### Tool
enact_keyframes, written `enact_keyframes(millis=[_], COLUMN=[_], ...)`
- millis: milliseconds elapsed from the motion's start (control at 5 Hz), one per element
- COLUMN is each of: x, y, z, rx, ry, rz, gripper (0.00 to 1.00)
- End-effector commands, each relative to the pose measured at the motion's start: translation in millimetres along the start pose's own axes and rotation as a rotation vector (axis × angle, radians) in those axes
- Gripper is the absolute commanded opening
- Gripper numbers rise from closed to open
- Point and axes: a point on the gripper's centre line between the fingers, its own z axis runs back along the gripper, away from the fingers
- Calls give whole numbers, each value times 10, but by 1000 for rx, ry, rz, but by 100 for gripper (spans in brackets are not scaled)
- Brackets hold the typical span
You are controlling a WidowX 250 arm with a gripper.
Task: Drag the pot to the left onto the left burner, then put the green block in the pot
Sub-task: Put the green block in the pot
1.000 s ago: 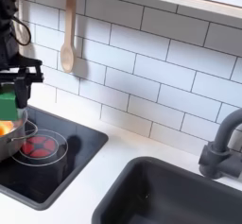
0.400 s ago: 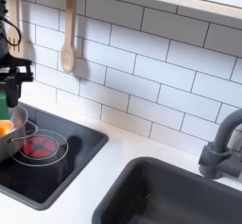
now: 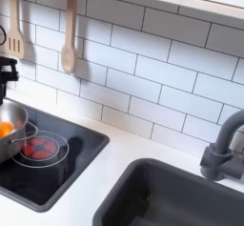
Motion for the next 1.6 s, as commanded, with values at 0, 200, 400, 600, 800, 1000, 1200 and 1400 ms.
enact_keyframes(millis=[0, 200, 400, 600, 800, 1000, 1200, 1400], x=[-32, -68, -87, -94, -77, -63, -57, 15], y=[76, 68, 92, 110, 131, 131, 146, 179], z=[-14, -127, -222, -291, -276, -278, -286, -249], rx=[3, 9, 17, 29, 34, 39, 44, 49], ry=[1, 28, 44, 57, 46, 38, 36, 24], rz=[12, 2, 2, 1, 6, 9, 12, 19], gripper=[0, 0, 0, 0, 0, 0, 0, 0])
